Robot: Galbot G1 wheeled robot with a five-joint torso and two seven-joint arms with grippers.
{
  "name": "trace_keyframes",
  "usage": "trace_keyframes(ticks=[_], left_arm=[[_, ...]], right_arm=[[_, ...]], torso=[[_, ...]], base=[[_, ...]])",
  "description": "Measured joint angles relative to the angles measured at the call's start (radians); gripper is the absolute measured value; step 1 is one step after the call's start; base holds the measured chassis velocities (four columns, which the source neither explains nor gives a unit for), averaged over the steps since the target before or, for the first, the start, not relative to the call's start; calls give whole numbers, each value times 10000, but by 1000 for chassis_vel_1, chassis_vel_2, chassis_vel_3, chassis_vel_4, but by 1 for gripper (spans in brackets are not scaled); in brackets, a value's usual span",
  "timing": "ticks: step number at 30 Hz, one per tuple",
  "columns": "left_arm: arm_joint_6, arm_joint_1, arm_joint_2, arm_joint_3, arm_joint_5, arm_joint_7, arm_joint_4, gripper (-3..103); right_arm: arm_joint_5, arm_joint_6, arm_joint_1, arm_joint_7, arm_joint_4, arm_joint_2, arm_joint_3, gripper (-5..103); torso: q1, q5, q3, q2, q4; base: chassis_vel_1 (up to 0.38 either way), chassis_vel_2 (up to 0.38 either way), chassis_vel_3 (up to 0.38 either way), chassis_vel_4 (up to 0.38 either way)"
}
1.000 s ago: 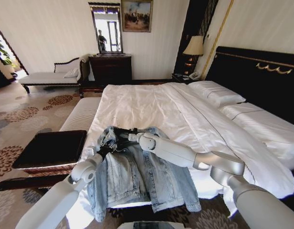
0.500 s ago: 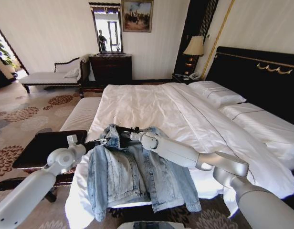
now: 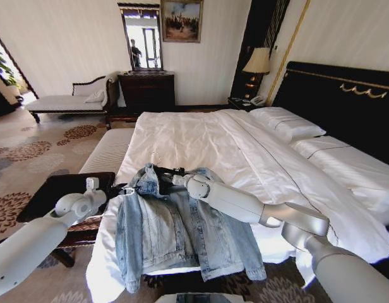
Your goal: Pick up the clothes from the bed and hang them on the clothes hanger.
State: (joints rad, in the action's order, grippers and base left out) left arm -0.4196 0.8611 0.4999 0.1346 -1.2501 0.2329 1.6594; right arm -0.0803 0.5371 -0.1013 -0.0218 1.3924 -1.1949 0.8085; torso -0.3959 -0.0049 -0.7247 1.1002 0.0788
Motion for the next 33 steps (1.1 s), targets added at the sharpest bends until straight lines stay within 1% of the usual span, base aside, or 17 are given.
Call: trace_keyframes(ticks=[2, 3, 6, 11, 13, 14, 16, 18, 21, 23, 25, 26, 27, 29, 30, 32, 33], left_arm=[[143, -780, -120, -479, -208, 495, -225, 100], [143, -780, -120, -479, -208, 495, -225, 100], [223, -1437, -204, -935, -139, 973, -471, 100], [261, -1731, -209, -1455, 203, 1273, -638, 101], [279, -1736, -208, -1504, 279, 1292, -656, 100], [299, -1775, -169, -1613, 420, 1306, -714, 99], [340, -2023, 15, -1971, 691, 1331, -918, 99], [346, -2075, 49, -2038, 724, 1334, -954, 99], [417, -2600, 300, -2651, 935, 1343, -1353, 98], [433, -2700, 364, -2768, 976, 1349, -1447, 98], [465, -2975, 535, -3094, 1021, 1365, -1664, 96], [470, -3050, 586, -3189, 1043, 1365, -1718, 92], [470, -3050, 586, -3189, 1043, 1365, -1718, 92], [512, -3241, 724, -3455, 1179, 1344, -1843, 85], [533, -3262, 754, -3487, 1206, 1330, -1870, 81], [560, -3283, 797, -3512, 1237, 1294, -1904, 81], [577, -3294, 821, -3526, 1252, 1248, -1919, 77]], right_arm=[[-125, 60, 24, 96, 58, -23, 22, 22], [-125, 60, 24, 96, 58, -23, 22, 22], [-213, 128, -40, 193, 152, -1, -39, 22], [-261, 158, -128, 252, 226, 42, -184, 22], [-263, 158, -133, 260, 227, 42, -196, 22], [-266, 158, -145, 273, 242, 47, -217, 22], [-267, 148, -169, 302, 310, 63, -234, 22], [-266, 147, -170, 306, 319, 62, -235, 22], [-313, 149, -193, 368, 377, 5, -246, 22], [-326, 149, -200, 385, 390, -1, -248, 22], [-349, 147, -239, 435, 418, 2, -269, 22], [-354, 144, -253, 445, 426, 9, -278, 22], [-354, 144, -253, 445, 426, 9, -278, 22], [-360, 131, -296, 474, 451, 32, -320, 22], [-361, 128, -306, 482, 459, 36, -332, 22], [-363, 123, -322, 492, 476, 45, -349, 23], [-374, 117, -338, 507, 493, 62, -366, 23]], torso=[[0, 5, 0, 0, 1], [0, 5, 0, 0, 1], [0, 6, 0, 0, 0], [0, 4, 0, 0, 0], [-1, 4, 0, 0, 0], [0, 5, 0, 0, -4], [0, 5, 0, 0, -2], [0, 4, 0, 0, -1], [0, 5, 0, 0, -1], [0, 5, 0, 0, -1], [0, 5, 0, 0, -2], [0, 5, 0, 0, -1], [0, 5, 0, 0, -1], [0, 5, 0, 0, -2], [0, 6, 0, 0, -1], [0, 5, 0, 0, -1], [0, 5, 0, 0, 0]], base=[[0, 0, 0, 0], [0, 0, 0, 0], [0, 0, 0, 0], [0, 0, 0, 0], [0, 0, 0, 0], [0, 0, 0, 0], [0, 0, 0, 0], [0, 0, 0, 0], [0, 0, 0, 0], [0, 0, 0, 0], [0, 0, 0, 0], [0, 0, 0, 0], [0, 0, 0, 0], [0, 0, 0, 0], [0, 0, 0, 0], [0, 0, 0, 0], [0, 0, 0, 0]])
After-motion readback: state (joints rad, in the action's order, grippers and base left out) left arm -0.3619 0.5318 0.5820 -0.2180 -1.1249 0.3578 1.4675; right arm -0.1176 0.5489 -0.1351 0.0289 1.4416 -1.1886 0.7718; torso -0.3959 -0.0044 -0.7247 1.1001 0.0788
